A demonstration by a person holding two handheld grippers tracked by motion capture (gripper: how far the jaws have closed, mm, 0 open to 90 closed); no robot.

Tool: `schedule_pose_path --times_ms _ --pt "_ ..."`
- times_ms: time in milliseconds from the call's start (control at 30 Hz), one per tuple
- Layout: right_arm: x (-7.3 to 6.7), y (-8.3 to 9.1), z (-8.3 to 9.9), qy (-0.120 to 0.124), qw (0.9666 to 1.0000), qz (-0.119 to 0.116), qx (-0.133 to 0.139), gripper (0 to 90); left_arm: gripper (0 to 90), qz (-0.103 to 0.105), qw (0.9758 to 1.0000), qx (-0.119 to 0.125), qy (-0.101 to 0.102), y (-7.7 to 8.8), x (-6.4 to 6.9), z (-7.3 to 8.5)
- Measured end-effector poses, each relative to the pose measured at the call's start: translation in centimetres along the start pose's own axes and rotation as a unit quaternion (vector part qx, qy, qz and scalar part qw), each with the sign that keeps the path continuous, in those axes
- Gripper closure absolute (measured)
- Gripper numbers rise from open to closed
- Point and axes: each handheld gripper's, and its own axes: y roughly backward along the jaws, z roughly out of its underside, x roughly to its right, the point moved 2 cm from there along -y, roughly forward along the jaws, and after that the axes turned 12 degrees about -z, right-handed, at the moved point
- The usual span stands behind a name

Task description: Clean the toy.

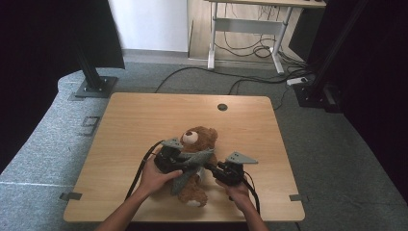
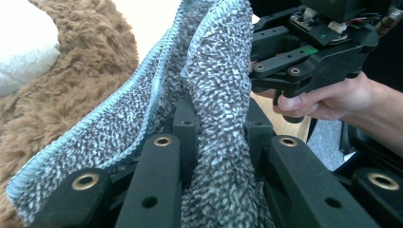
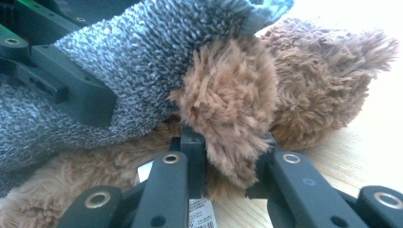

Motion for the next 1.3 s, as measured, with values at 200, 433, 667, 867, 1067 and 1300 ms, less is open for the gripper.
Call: schedule_pose_path --times_ms 200,433,667,867,1067,1300 --pt "0.1 0.1 0.0 -0.002 1.0 0.003 0.003 74.4 73.5 -0.007 0.9999 0.001 0.009 0.0 -0.5 0.4" --pt "0.6 0.6 0.1 -0.015 0.9998 0.005 0.011 74.3 73.7 -0.028 0.9995 0.008 0.015 1.2 -1.3 0.9" --pt "0.4 0.7 0.0 -0.016 0.9997 -0.003 0.015 74.3 73.6 -0.044 0.9985 0.02 0.025 3.0 -2.2 1.4" --pt "0.2 0.8 0.0 -0.014 0.9996 -0.01 0.021 74.4 73.5 0.002 0.9992 0.04 0.004 4.0 0.8 1.0" --pt "0.2 0.8 -0.1 -0.015 0.9996 -0.007 0.024 74.4 73.5 0.009 0.9997 0.015 -0.015 2.8 2.4 1.1" --pt "0.6 1.2 -0.1 -0.028 0.9989 0.0 0.036 74.5 73.6 0.001 0.9998 -0.015 -0.014 1.6 2.0 3.0"
